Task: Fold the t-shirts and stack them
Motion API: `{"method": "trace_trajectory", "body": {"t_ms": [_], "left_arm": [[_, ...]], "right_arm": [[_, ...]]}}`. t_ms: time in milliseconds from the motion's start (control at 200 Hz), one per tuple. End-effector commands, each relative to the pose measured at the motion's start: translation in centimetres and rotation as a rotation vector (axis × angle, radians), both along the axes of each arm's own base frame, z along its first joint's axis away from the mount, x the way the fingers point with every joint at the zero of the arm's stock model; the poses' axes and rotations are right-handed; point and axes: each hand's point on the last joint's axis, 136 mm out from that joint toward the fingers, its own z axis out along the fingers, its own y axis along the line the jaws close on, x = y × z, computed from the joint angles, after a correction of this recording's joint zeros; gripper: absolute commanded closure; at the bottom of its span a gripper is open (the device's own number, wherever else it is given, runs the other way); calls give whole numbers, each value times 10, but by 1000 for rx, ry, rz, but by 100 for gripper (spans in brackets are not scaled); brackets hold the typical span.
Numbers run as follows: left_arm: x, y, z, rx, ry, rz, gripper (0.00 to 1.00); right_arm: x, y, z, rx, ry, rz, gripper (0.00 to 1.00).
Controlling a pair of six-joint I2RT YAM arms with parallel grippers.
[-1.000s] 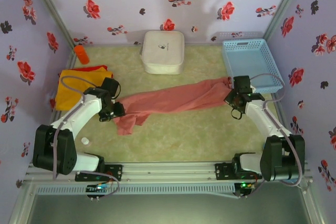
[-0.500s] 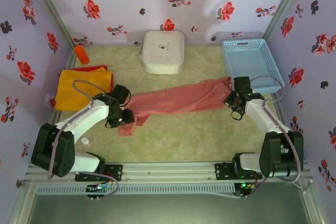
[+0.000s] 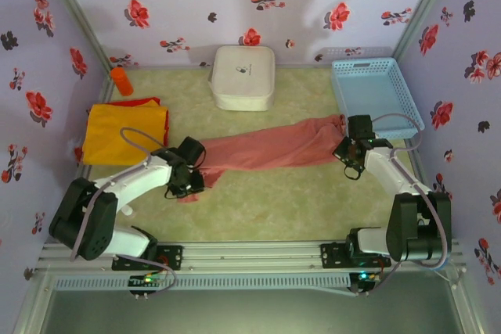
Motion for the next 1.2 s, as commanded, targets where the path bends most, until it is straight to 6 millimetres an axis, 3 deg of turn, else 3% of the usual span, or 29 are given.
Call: {"method": "trace_trajectory", "body": {"t_ms": [0,45,295,440,520,655,725,855,1000,1190], "left_arm": [[37,-1,32,-14,-128,11,96],[46,1,42,-35,-141,10,100],[85,27,103,-158,-177,9,100],[86,45,135,-208,-208,38,100],[79,50,133,-229,-197,52,100],[56,53,100,-232,-97,67,100],[44,49,93,-258,-45,64,100],[28,48,112,-272,-52,57,100],[32,47,132,-282,-90,47,100],[45,43,107,-285,-32,37,100]], "right_arm": [[4,-4,7,14,-36,-40,100],[8,-5,11,23,-57,-54,100],[40,-7,45,53,-162,-88,100],[46,-15,56,52,-179,-94,100],[39,-19,52,25,-146,-85,100],[27,-19,34,10,-83,-53,100],[22,-16,30,17,-65,-32,100],[12,-18,39,-16,-73,-6,100],[12,-20,49,-31,-115,3,100],[36,-11,48,18,-102,28,100]]}}
